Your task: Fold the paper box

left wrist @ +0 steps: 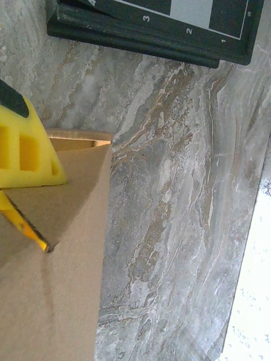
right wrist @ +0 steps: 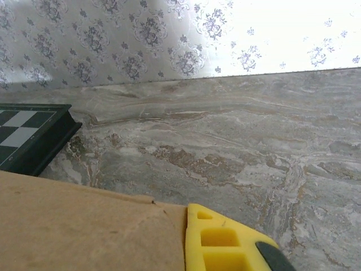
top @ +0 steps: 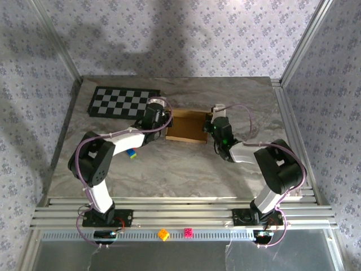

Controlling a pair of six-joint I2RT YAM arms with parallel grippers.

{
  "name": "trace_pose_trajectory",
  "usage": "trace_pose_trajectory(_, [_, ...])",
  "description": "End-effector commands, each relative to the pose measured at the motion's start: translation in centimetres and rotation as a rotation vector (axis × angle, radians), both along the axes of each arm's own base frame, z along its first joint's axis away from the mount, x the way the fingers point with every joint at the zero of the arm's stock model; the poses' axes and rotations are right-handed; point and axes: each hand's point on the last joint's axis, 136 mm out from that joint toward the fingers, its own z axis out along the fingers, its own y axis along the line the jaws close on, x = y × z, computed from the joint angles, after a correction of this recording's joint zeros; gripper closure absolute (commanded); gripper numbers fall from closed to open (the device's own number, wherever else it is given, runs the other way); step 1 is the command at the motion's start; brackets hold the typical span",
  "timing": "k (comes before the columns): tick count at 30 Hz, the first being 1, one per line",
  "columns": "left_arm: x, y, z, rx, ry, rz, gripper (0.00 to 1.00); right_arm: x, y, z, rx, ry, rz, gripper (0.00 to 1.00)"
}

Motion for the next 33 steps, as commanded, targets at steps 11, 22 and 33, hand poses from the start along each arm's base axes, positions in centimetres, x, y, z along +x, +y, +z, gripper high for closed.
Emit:
trace_pose_trajectory(11, [-3.4, 0.4, -4.7, 0.124, 0.048, -0.043, 1.0, -2.9, 1.2, 1.3, 0.068, 0.113, 0.103, 0.52])
trace_pose_trajectory(22, [-3.3, 0.5, -5.1, 0.189, 0.039, -0.038, 1.0, -6.5, 1.5, 4.4, 0.171, 0.173, 0.158, 0.39])
trace_pose_trajectory(33, [-2.7, -0.2, -2.9, 0.176, 0.062, -0.076, 1.0, -6.5, -7.7, 12.9, 0.393, 0.113, -0.157, 0.24])
